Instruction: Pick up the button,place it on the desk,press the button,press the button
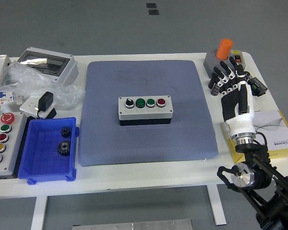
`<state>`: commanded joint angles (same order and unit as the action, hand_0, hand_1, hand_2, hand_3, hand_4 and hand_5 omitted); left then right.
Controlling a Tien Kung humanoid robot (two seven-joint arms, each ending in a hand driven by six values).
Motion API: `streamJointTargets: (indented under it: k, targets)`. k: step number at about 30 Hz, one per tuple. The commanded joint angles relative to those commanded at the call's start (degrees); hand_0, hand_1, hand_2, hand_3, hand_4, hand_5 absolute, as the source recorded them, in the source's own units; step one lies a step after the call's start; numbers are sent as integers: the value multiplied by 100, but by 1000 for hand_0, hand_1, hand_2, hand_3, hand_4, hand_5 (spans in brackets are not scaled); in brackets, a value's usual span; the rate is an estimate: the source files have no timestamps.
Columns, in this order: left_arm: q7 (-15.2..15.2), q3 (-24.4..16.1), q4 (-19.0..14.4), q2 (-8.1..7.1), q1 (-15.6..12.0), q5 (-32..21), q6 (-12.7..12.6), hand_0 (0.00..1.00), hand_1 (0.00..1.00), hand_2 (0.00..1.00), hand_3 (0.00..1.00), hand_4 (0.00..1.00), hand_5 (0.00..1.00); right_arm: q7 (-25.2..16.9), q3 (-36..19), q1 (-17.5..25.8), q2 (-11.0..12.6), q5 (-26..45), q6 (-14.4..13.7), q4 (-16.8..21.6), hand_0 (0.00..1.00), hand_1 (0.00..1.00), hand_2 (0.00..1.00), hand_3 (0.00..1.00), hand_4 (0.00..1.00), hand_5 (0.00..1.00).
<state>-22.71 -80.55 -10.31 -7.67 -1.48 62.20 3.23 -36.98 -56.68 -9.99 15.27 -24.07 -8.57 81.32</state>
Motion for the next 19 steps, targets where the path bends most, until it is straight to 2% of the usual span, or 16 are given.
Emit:
streamJointTargets:
  k: [4,5,6,8,11,12,13,15,19]
  targets:
    - [166,1,0,7,-4,-8,-87,720,716,596,659,523,148,0,274,-162,36,742,715,237,806,736,778,836,894,998]
    - [191,-2,0,8,-4,-2,-98,720,716,596,659,523,148,0,300,-210,41,876,844,320,806,736,778,836,894,998]
    - [217,-6,0,9,-3,5,-109,712,705,596,663,546,173,0,320,-260,44,1015,981,404,766,675,748,877,911,998]
    - [261,-13,0,8,1,14,-129,712,705,596,663,546,173,0,328,-325,42,1220,1208,511,766,675,748,877,911,998]
    - [340,-23,0,7,9,27,-163,712,705,596,663,546,173,0,254,-351,23,1166,1484,588,766,675,748,877,911,998]
    - [363,-23,0,6,10,26,-174,704,693,585,660,541,167,0,224,-344,15,1103,1565,592,691,649,729,807,910,998]
    - [379,-26,0,5,10,30,-183,704,693,585,660,541,167,0,174,-325,3,1001,1627,580,691,649,729,807,910,998]
    - [404,-32,0,5,8,41,-196,704,693,585,660,541,167,0,-17,-261,-40,728,1530,550,691,649,729,807,910,998]
    - [450,-42,0,6,15,62,-209,704,693,585,660,541,167,413,-515,-61,-130,-115,757,633,691,649,729,807,910,998]
